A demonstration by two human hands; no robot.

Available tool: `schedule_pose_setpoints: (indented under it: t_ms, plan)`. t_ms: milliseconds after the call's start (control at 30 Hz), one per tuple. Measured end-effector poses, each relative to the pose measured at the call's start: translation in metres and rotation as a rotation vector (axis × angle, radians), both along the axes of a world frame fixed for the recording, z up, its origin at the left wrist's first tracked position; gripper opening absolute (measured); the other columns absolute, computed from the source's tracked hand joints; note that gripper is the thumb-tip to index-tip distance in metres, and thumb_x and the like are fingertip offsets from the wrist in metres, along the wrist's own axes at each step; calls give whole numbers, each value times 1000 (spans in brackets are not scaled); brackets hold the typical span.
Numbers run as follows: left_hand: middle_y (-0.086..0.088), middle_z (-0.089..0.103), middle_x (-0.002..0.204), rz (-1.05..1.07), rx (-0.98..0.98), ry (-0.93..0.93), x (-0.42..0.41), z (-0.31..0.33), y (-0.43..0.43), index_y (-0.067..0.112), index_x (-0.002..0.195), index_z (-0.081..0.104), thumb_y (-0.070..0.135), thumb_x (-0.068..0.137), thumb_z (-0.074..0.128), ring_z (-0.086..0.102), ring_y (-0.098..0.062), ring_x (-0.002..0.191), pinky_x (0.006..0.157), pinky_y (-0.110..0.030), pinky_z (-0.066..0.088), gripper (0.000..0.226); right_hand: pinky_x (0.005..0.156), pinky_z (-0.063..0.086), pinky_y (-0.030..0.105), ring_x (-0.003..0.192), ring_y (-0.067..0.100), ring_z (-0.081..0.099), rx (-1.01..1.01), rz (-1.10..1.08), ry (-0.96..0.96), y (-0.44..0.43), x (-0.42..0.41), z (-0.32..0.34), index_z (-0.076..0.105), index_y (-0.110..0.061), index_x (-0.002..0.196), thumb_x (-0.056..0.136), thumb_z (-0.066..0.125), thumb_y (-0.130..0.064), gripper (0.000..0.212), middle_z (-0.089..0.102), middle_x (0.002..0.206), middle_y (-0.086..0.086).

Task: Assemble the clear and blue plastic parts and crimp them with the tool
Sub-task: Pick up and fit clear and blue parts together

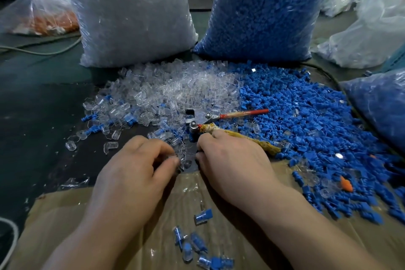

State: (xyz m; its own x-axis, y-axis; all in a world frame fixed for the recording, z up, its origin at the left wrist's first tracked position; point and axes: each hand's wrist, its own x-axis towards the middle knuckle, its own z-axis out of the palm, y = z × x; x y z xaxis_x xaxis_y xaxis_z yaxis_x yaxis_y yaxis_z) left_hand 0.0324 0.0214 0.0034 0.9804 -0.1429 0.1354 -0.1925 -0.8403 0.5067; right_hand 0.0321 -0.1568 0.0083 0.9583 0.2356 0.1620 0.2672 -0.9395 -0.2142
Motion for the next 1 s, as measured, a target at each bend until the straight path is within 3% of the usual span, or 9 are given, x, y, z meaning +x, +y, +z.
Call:
schedule_pose_setpoints:
  t_ms: [100, 200, 300, 367, 433, 533, 733, 900, 1000]
  plan:
    - [20, 64, 85, 83, -252, 25, -3, 0, -2, 45, 87, 60, 52, 82, 63, 56, 10, 85, 58, -23, 43, 10, 61, 38, 38, 73, 20, 50, 167, -2, -30, -4, -3, 3, 43, -26, 96, 101, 40, -39, 14, 51, 88, -9]
    - [18, 70, 81, 116, -508, 89, -6, 2, -6, 45, 93, 62, 58, 66, 71, 66, -3, 68, 55, -31, 54, 32, 63, 42, 29, 71, 9, 53, 439, -44, -35, -9, -8, 6, 54, -28, 88, 95, 57, -38, 13, 58, 74, -11]
    - [6, 69, 75, 111, -665, 133, -7, 4, -8, 39, 89, 66, 61, 53, 72, 62, -9, 56, 52, -29, 55, 43, 55, 45, 19, 61, 1, 57, 771, -94, 94, -11, -11, 9, 63, -32, 86, 88, 69, -35, 7, 63, 69, -16]
    - [3, 69, 72, 77, -724, 168, -7, 5, -9, 37, 87, 68, 59, 53, 72, 58, -6, 52, 45, -23, 51, 41, 57, 52, 27, 58, 2, 58, 922, -52, 195, -11, -12, 11, 65, -37, 94, 89, 70, -33, 8, 65, 68, -15]
    - [1, 70, 73, 45, -795, 216, -9, 5, -13, 37, 88, 70, 57, 51, 73, 58, -7, 53, 44, -22, 49, 41, 63, 56, 33, 65, 2, 61, 923, 10, 213, -7, -14, 12, 63, -40, 101, 89, 65, -34, 13, 67, 76, -16]
    - [-6, 71, 76, 37, -907, 263, -10, 6, -18, 36, 88, 73, 51, 48, 75, 65, -15, 57, 49, -24, 51, 43, 70, 52, 17, 82, 0, 63, 802, 70, 70, -2, -18, 12, 59, -42, 107, 88, 59, -33, 20, 64, 93, -21]
    - [-9, 72, 77, 30, -983, 306, -13, 10, -18, 32, 85, 76, 27, 61, 74, 69, -22, 58, 52, -26, 56, 25, 64, 45, 12, 81, 1, 62, 701, 79, -61, -4, -21, 11, 62, -33, 95, 89, 64, -33, 7, 63, 83, -22]
    - [-10, 72, 71, 24, -891, 320, -14, 16, -18, 32, 81, 75, 10, 75, 75, 69, -22, 56, 50, -25, 56, 24, 74, 51, 34, 90, 6, 59, 514, 173, -78, 0, -23, 15, 61, -33, 104, 95, 48, -38, 16, 61, 99, -16]
    - [-19, 68, 67, 57, -1052, 455, -13, 19, -18, 19, 75, 75, 13, 62, 73, 62, -25, 51, 45, -33, 56, 15, 69, 51, 40, 86, 14, 59, 490, 192, -130, -1, -24, 16, 64, -26, 106, 97, 50, -33, 18, 60, 98, -9]
